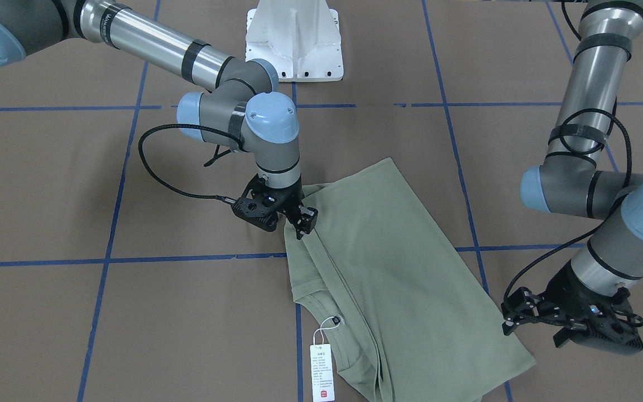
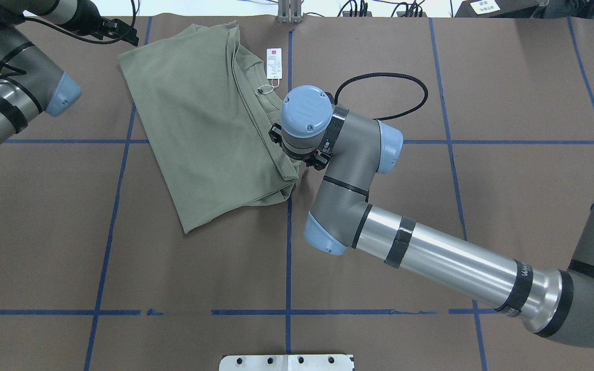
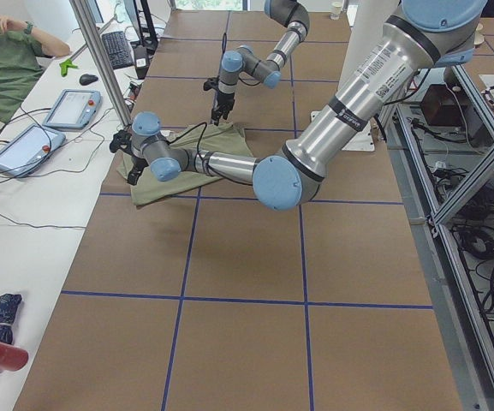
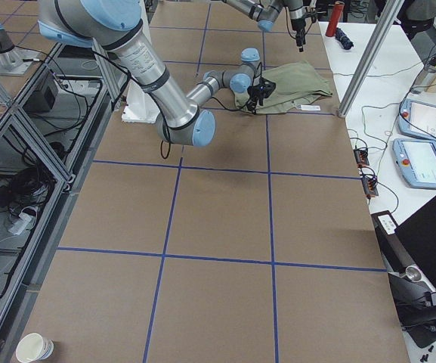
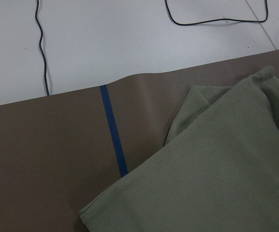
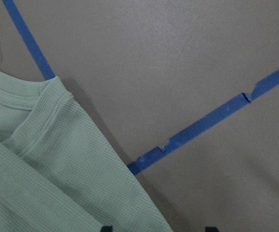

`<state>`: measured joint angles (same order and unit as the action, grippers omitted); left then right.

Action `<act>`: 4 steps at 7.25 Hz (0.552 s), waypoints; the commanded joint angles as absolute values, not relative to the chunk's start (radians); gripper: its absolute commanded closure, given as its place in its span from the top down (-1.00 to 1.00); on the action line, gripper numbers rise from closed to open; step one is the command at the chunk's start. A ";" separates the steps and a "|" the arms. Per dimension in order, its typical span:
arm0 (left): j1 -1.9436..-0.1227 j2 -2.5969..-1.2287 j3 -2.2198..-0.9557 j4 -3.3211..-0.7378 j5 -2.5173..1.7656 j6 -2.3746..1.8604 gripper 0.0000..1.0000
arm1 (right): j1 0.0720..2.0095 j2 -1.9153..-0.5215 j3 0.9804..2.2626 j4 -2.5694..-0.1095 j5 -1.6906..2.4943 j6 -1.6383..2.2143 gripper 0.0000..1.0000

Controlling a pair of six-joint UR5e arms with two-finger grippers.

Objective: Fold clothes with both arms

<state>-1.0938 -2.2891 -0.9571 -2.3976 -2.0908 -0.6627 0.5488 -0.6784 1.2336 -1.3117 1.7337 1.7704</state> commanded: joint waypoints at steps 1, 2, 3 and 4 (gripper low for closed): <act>-1.094 -2.289 -0.957 -2.398 -2.091 -0.664 1.00 | 0.543 -0.681 1.233 -1.312 1.718 1.763 -0.04; -1.094 -2.289 -0.957 -2.398 -2.091 -0.664 1.00 | 0.543 -0.681 1.233 -1.312 1.707 1.760 -0.14; -1.094 -2.289 -0.957 -2.398 -2.091 -0.664 1.00 | 0.538 -0.683 1.233 -1.312 1.703 1.756 -0.14; -1.094 -2.289 -0.957 -2.398 -2.091 -0.663 1.00 | 0.535 -0.683 1.233 -1.312 1.701 1.756 -0.14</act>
